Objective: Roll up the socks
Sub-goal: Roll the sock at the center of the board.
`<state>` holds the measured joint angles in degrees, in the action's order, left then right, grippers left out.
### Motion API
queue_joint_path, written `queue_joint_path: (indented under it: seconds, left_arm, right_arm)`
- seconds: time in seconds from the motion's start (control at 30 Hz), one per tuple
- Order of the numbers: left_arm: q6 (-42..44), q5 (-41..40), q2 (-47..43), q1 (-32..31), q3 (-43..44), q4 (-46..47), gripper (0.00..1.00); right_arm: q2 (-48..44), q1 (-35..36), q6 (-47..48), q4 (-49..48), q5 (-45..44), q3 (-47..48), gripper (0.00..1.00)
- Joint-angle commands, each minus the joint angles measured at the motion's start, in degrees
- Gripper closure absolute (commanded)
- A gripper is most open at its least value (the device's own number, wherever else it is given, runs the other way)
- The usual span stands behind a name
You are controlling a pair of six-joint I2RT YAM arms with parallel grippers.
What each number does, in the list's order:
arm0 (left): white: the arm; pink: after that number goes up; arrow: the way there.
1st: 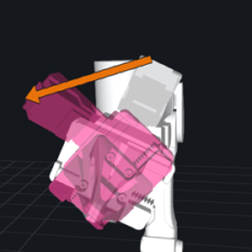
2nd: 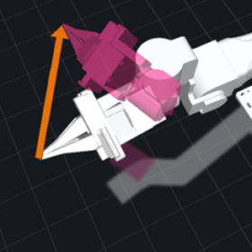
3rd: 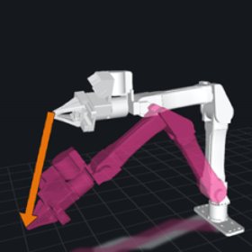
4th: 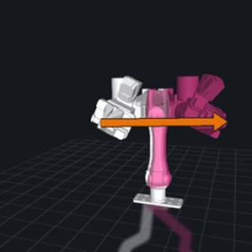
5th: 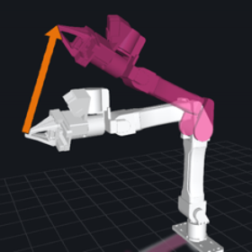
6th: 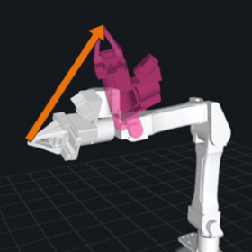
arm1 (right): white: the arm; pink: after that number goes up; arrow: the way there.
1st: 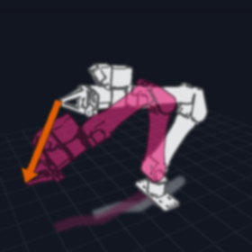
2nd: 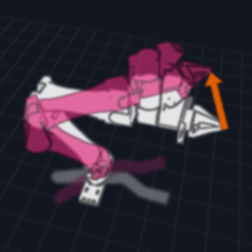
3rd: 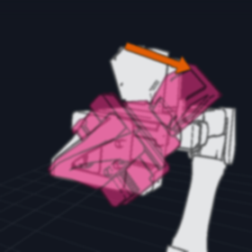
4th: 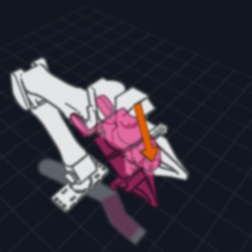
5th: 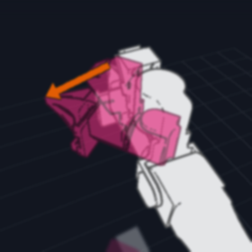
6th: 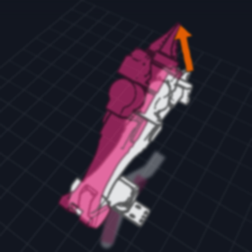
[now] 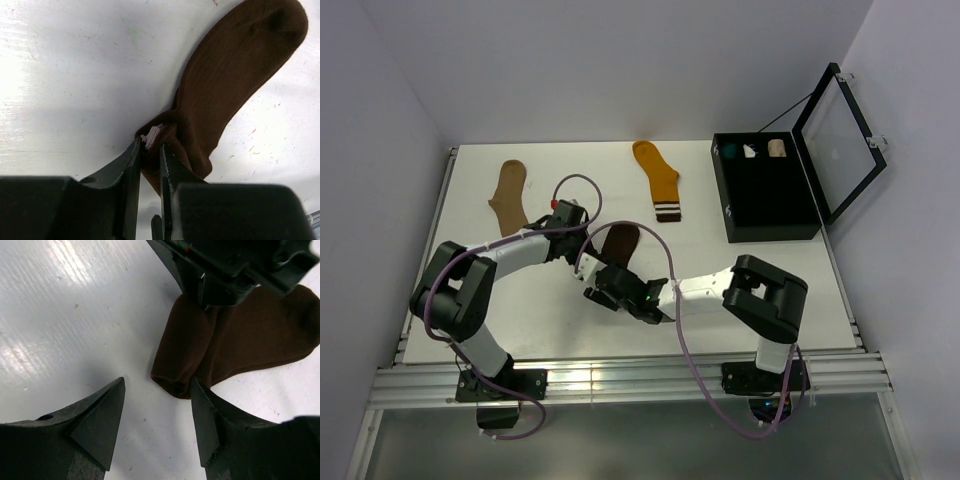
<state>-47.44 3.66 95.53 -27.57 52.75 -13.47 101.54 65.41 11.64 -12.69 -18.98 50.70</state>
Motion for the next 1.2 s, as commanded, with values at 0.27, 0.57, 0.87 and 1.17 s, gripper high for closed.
queue_joint_path:
  seconds: [0.27,0.57,0.87,1.17]
  left_arm:
    - [1.65,1.79,1.24,-0.11,1.21,-2.35,0.8]
    - [2.26,2.58,1.68,-0.11,1.48,-2.7,0.8]
    - [1.39,1.62,-2.09,-0.11,0.86,-1.91,0.62]
    - [-1.78,-1.11,-9.39,1.73,-2.74,0.99,0.38]
  right_arm:
    - [5.86,0.69,3.92,-6.29,-6.5,3.0,0.41]
    - [9.38,0.69,5.32,-8.14,-9.23,3.18,0.62]
    - [3.5,-1.15,-0.72,-1.13,2.7,3.62,1.0]
    - [-2.66,-10.72,-8.38,5.39,27.03,4.76,1.0]
